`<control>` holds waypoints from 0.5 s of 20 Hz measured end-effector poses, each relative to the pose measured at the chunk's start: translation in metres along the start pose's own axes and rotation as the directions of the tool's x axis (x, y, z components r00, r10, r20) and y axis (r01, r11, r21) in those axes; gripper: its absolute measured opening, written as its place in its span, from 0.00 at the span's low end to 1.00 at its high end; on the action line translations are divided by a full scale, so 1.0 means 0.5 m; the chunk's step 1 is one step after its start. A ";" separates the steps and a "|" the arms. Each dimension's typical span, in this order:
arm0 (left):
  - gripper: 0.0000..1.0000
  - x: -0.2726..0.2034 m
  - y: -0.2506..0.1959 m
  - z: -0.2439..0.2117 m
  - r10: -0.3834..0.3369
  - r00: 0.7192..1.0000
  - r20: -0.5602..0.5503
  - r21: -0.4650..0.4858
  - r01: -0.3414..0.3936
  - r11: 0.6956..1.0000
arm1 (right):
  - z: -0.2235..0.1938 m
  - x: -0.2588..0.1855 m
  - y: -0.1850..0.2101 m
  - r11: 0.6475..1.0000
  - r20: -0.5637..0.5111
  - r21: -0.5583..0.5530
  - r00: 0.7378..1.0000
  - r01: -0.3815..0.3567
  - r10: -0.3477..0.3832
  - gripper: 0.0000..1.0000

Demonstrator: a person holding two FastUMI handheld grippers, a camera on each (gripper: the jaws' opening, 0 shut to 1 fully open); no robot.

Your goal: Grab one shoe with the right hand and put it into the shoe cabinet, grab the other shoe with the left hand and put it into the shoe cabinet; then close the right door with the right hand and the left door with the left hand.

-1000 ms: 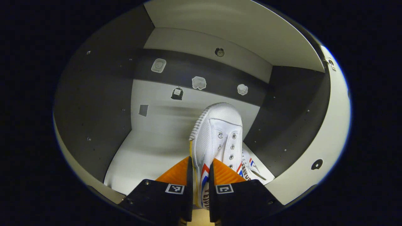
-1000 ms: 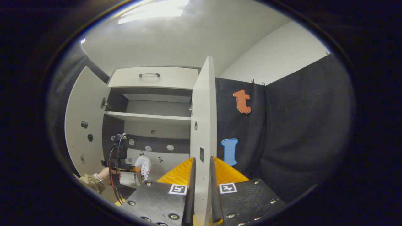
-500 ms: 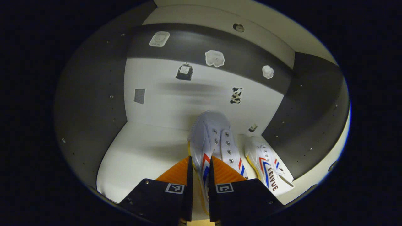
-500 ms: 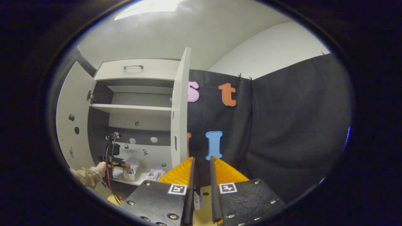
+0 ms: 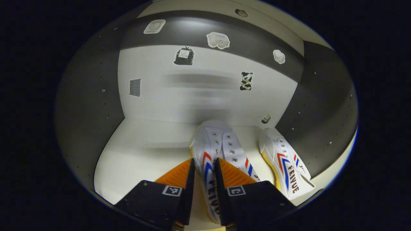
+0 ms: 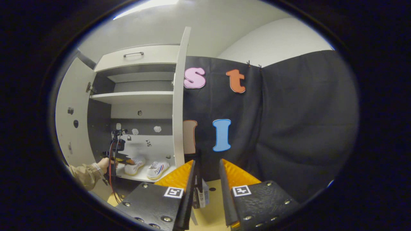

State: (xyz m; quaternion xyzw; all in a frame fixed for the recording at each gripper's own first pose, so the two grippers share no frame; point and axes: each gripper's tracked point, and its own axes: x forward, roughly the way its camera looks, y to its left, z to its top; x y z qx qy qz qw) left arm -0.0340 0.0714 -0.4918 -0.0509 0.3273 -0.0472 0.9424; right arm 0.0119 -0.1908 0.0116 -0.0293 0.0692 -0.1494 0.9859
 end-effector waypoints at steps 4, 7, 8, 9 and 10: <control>0.61 -0.042 0.012 0.026 0.036 0.998 0.051 0.043 -0.038 0.998 | -0.019 0.018 0.005 0.999 -0.025 -0.003 0.999 -0.044 0.044 0.58; 0.62 -0.107 0.011 0.050 0.033 0.993 0.111 0.033 -0.037 0.999 | -0.027 0.029 0.012 0.996 -0.034 -0.006 0.996 -0.083 0.083 0.58; 0.62 -0.136 0.010 0.056 0.034 0.991 0.132 0.032 -0.038 0.999 | -0.027 0.029 0.013 0.995 -0.035 -0.007 0.994 -0.100 0.100 0.58; 0.62 -0.165 0.006 0.061 0.032 0.987 0.155 0.030 -0.038 0.999 | -0.026 0.029 0.017 0.992 -0.039 -0.010 0.992 -0.123 0.123 0.58; 0.62 -0.197 0.000 0.066 0.029 0.983 0.180 0.031 -0.035 0.999 | -0.027 0.028 0.022 0.989 -0.041 -0.014 0.988 -0.148 0.147 0.58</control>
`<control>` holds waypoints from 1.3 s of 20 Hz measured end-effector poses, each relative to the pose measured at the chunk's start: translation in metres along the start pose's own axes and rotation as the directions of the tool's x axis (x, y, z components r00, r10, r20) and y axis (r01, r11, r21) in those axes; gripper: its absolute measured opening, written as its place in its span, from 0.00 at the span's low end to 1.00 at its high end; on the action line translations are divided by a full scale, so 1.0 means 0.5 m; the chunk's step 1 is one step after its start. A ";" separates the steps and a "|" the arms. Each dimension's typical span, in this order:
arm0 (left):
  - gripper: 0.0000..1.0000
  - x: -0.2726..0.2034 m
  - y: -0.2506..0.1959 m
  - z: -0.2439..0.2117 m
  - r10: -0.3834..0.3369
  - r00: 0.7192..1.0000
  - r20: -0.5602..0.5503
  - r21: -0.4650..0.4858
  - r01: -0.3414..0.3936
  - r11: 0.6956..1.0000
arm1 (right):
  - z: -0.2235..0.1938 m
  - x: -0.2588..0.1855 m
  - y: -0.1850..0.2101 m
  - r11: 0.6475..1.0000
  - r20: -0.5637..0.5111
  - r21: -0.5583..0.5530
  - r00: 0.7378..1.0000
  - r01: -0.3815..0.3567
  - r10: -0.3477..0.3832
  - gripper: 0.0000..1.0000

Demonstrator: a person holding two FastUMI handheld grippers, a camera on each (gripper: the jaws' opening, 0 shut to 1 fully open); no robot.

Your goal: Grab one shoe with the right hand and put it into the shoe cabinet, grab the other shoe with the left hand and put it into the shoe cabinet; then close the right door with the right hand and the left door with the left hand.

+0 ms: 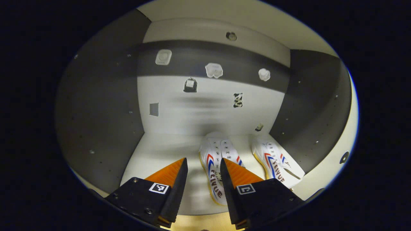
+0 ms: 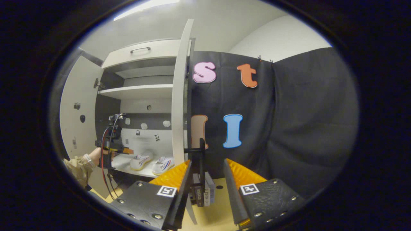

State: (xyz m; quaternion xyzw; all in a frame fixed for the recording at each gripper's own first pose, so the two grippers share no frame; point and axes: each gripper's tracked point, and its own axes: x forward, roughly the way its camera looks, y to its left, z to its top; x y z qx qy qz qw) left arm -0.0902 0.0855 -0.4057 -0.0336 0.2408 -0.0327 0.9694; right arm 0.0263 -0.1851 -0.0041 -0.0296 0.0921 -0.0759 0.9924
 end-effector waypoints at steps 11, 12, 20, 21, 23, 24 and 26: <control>0.61 -0.347 -0.091 0.063 -0.052 0.974 0.223 0.098 0.030 0.995 | -0.003 0.008 0.119 0.960 -0.029 0.023 0.960 -0.279 0.280 0.57; 0.61 -0.376 -0.092 0.064 -0.050 0.971 0.235 0.106 0.025 0.994 | -0.003 0.010 0.132 0.953 -0.029 0.026 0.952 -0.302 0.303 0.57; 0.61 -0.532 -0.069 0.043 -0.003 0.962 0.272 0.084 -0.021 0.996 | -0.005 0.022 0.209 0.905 -0.026 0.036 0.905 -0.424 0.425 0.57; 0.61 -0.543 -0.060 0.035 0.010 0.963 0.268 0.077 -0.032 0.997 | -0.007 0.023 0.217 0.899 -0.027 0.039 0.899 -0.437 0.438 0.57; 0.61 -0.566 -0.046 0.021 0.039 0.964 0.263 0.063 -0.058 0.996 | -0.007 0.027 0.232 0.888 -0.028 0.039 0.888 -0.459 0.460 0.58; 0.61 -0.581 -0.039 0.018 0.052 0.963 0.266 0.056 -0.069 0.996 | -0.009 0.029 0.240 0.883 -0.031 0.039 0.883 -0.468 0.469 0.58; 0.61 -0.608 -0.028 0.015 0.076 0.956 0.283 0.040 -0.090 0.995 | -0.017 0.033 0.258 0.870 -0.039 0.044 0.869 -0.492 0.494 0.57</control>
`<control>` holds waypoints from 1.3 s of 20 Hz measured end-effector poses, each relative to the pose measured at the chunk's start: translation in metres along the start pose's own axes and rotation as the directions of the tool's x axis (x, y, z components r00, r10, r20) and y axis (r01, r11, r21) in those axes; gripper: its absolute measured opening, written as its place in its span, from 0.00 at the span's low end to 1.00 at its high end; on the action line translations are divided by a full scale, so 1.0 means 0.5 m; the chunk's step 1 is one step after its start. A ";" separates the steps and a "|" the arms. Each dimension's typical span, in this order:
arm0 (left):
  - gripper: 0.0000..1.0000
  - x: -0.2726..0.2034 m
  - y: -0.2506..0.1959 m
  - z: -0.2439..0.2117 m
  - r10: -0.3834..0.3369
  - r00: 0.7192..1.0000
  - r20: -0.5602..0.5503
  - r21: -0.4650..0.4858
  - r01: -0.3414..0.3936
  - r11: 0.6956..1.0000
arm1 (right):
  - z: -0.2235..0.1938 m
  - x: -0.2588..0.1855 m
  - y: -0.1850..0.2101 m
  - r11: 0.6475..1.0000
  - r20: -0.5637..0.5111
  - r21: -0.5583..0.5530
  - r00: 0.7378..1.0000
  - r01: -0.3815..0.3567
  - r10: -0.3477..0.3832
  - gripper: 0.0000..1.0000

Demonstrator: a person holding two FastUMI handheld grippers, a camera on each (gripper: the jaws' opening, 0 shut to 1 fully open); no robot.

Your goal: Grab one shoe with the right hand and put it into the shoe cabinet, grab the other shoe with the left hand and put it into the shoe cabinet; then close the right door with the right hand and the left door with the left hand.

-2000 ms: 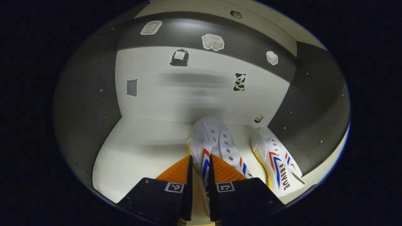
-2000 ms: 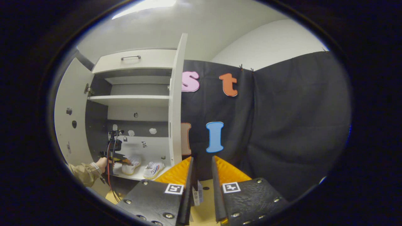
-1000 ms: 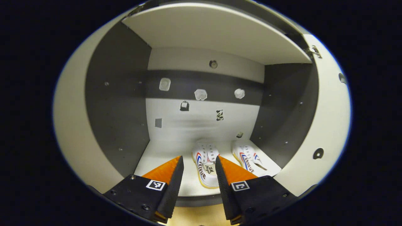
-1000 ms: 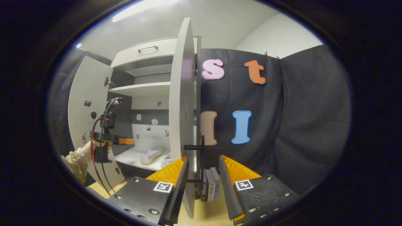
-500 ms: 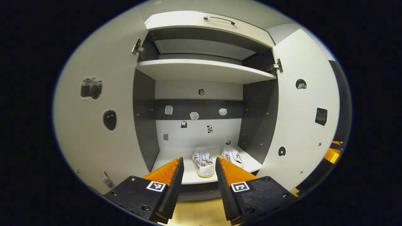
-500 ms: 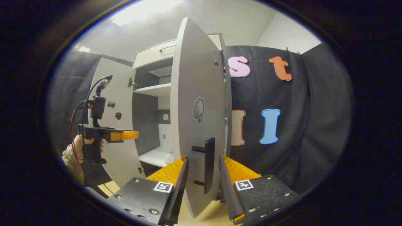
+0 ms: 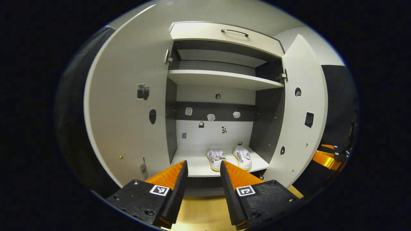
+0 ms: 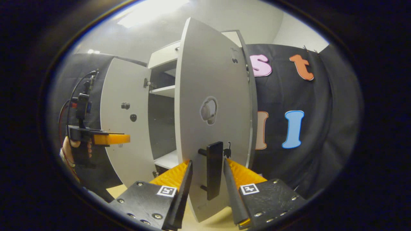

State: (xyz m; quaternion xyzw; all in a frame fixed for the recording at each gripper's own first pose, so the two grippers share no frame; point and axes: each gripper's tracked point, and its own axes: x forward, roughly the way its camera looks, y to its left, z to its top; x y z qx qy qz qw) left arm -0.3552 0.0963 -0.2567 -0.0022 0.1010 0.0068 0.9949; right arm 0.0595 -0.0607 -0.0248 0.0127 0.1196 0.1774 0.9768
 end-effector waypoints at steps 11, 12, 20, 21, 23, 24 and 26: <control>0.61 -0.148 0.157 0.021 0.234 0.970 0.066 -0.087 -0.228 0.970 | -0.033 0.098 0.095 0.991 -0.032 -0.016 0.991 -0.129 0.129 0.60; 0.61 -0.162 0.176 0.021 0.256 0.964 0.069 -0.096 -0.249 0.964 | -0.034 0.109 0.105 0.990 -0.033 -0.019 0.990 -0.137 0.136 0.60; 0.61 -0.185 0.323 0.003 0.389 0.919 0.056 -0.127 -0.380 0.916 | -0.033 0.147 0.137 0.990 -0.029 -0.009 0.990 -0.141 0.141 0.60; 0.61 -0.179 0.333 0.000 0.394 0.918 0.051 -0.132 -0.385 0.914 | -0.033 0.150 0.135 0.991 -0.029 -0.007 0.991 -0.134 0.134 0.60; 0.61 -0.155 0.344 -0.008 0.387 0.921 0.042 -0.143 -0.378 0.915 | -0.028 0.157 0.127 0.993 -0.027 0.001 0.992 -0.119 0.119 0.60; 0.61 -0.146 0.345 -0.013 0.379 0.924 0.039 -0.147 -0.370 0.917 | -0.027 0.159 0.124 0.994 -0.026 0.005 0.994 -0.111 0.111 0.60; 0.61 -0.132 0.348 -0.020 0.369 0.929 0.031 -0.153 -0.360 0.920 | -0.024 0.163 0.112 0.995 -0.027 0.012 0.995 -0.095 0.095 0.60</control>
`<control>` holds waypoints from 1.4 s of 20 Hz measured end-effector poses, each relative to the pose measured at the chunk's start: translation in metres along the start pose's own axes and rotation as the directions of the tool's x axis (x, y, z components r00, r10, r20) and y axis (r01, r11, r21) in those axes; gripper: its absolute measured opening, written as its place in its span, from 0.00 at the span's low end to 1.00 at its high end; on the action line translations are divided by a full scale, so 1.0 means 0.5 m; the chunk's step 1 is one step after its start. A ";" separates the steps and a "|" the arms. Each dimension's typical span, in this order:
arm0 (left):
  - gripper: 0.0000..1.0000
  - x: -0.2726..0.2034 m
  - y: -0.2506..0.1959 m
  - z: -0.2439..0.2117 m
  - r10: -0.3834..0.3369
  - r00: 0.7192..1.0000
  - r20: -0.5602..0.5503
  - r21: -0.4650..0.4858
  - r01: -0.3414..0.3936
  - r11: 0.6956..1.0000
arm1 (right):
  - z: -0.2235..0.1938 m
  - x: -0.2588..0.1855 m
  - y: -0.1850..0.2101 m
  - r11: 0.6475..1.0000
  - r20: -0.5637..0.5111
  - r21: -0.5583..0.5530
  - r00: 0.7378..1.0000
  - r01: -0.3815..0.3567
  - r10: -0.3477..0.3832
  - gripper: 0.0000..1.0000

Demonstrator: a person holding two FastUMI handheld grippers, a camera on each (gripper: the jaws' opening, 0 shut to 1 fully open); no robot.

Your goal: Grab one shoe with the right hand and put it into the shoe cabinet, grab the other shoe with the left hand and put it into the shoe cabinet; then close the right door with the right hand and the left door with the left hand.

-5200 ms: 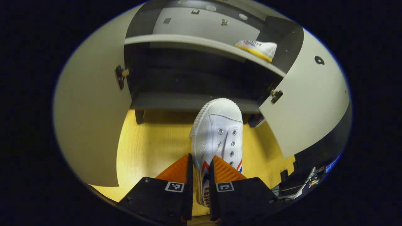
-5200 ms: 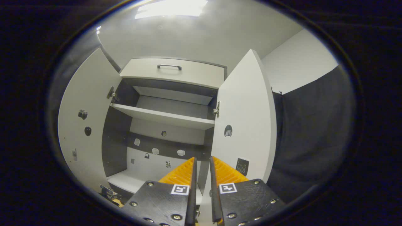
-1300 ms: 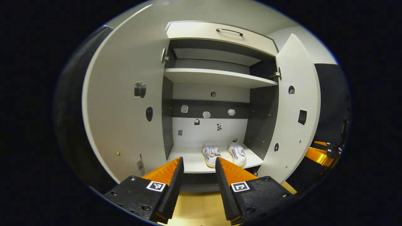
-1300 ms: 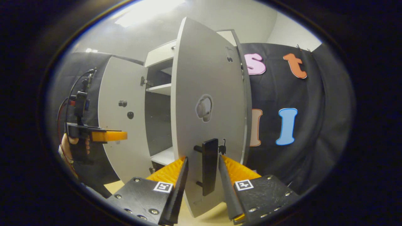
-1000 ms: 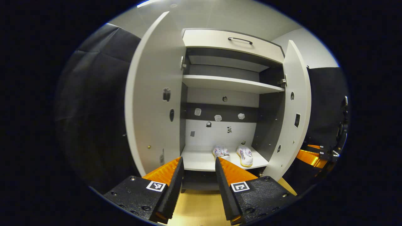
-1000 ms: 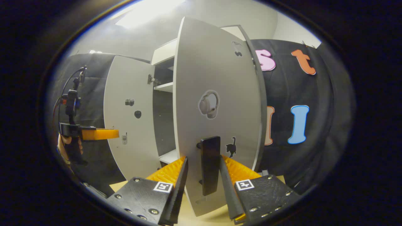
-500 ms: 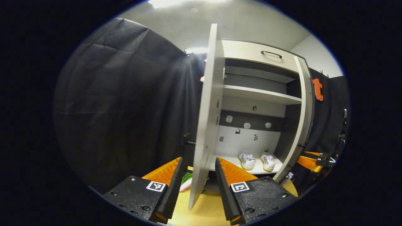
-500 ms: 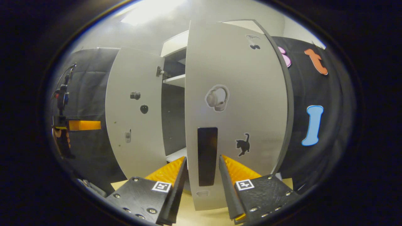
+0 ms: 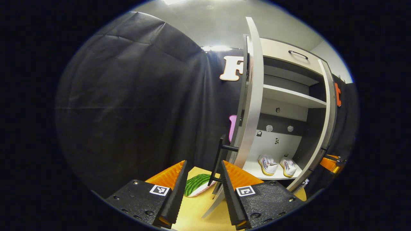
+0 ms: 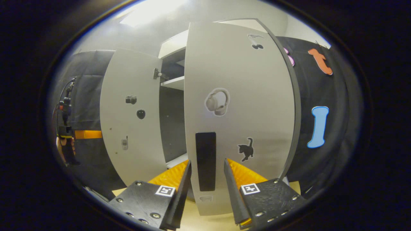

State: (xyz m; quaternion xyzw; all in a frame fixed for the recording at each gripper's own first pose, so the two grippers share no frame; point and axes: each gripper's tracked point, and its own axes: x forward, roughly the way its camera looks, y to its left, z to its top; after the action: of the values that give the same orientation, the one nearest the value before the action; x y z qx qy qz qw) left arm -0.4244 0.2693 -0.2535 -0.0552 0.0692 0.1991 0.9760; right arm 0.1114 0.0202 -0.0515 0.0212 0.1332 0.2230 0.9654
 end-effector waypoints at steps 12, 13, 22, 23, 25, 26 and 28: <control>0.58 -0.003 -0.051 -0.001 -0.110 0.994 -0.014 0.048 0.111 0.993 | 0.005 0.004 -0.015 1.000 0.003 0.007 1.000 0.019 -0.019 0.60; 0.58 -0.004 -0.059 -0.003 -0.121 0.993 -0.015 0.045 0.122 0.992 | 0.004 0.003 -0.015 1.000 0.003 0.007 1.000 0.017 -0.017 0.60; 0.58 -0.014 -0.185 -0.027 -0.279 0.959 -0.044 0.028 0.281 0.959 | 0.000 -0.036 -0.047 0.999 0.001 0.009 0.999 0.043 -0.043 0.60; 0.58 -0.012 -0.205 -0.029 -0.299 0.953 -0.045 0.032 0.300 0.953 | -0.001 -0.043 -0.055 0.999 0.000 0.009 0.999 0.052 -0.052 0.60; 0.58 -0.013 -0.241 -0.034 -0.336 0.941 -0.048 0.034 0.338 0.941 | -0.003 -0.056 -0.071 0.997 -0.002 0.011 0.997 0.071 -0.071 0.60; 0.58 -0.011 -0.259 -0.036 -0.354 0.934 -0.050 0.033 0.356 0.934 | -0.005 -0.062 -0.081 0.997 -0.003 0.012 0.997 0.082 -0.082 0.60; 0.58 -0.006 -0.295 -0.041 -0.384 0.922 -0.054 0.035 0.386 0.922 | -0.009 -0.074 -0.099 0.994 -0.004 0.015 0.994 0.106 -0.106 0.60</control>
State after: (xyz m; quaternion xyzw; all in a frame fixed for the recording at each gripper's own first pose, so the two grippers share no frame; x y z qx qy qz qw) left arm -0.3709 0.1304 -0.2614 -0.0501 0.0838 0.0005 0.9952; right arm 0.0993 -0.0406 -0.0519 0.0211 0.1373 0.1703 0.9755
